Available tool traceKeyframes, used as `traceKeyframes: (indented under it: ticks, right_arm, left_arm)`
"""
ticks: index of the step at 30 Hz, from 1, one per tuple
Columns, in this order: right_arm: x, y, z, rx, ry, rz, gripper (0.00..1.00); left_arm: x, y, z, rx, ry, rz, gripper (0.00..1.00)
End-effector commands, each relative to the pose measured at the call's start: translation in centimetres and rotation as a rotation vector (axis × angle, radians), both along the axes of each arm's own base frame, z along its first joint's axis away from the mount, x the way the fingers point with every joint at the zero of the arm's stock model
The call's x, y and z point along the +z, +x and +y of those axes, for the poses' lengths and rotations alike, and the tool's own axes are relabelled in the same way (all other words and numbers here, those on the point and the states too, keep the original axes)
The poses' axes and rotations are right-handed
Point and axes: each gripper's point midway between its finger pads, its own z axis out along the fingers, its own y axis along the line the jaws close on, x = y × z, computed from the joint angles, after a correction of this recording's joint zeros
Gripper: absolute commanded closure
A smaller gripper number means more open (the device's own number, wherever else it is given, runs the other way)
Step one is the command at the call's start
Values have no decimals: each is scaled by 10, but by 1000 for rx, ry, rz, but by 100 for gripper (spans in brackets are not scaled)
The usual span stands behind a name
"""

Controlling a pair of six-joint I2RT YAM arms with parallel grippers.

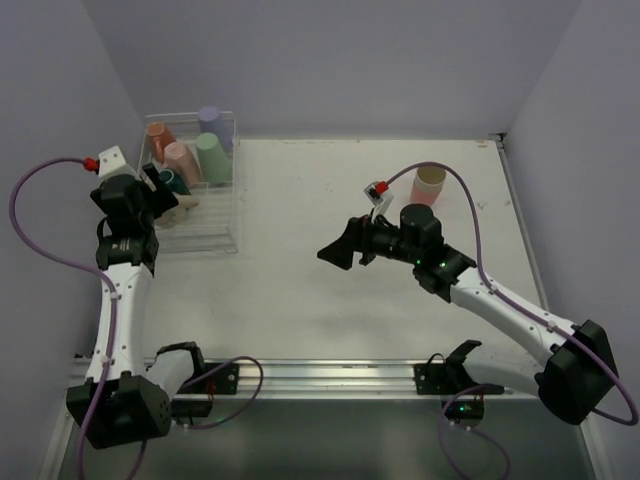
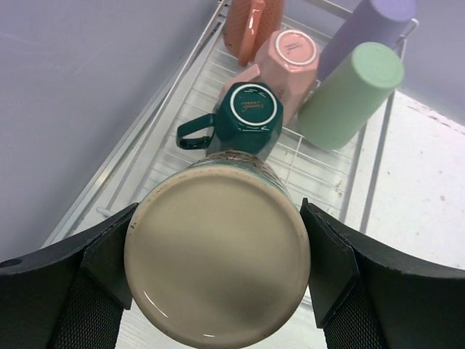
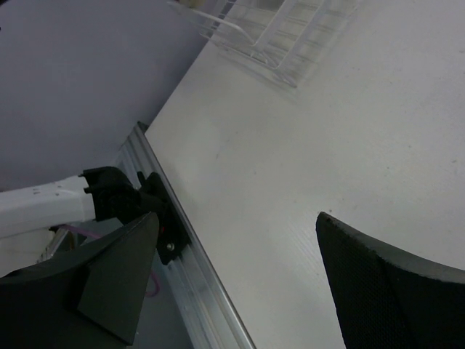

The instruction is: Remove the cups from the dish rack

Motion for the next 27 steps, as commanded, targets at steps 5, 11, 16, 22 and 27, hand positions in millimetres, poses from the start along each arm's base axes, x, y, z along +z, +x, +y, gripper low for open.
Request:
traceKeyframes:
  ticks: [5, 11, 16, 22, 27]
  right_arm:
    - [62, 2, 28, 22, 253, 21, 10]
    - [80, 5, 50, 48, 308, 56, 10]
    - [97, 10, 62, 56, 433, 112, 9]
    - [97, 32, 75, -33, 527, 188, 9]
    - [95, 49, 83, -70, 562, 234, 7]
  left_arm:
    - [77, -10, -22, -84, -37, -212, 88]
    - [103, -17, -65, -283, -139, -304, 92]
    - [122, -30, -103, -456, -231, -384, 96]
    - [127, -42, -136, -607, -347, -420, 98]
    - [134, -60, -166, -763, -415, -463, 99]
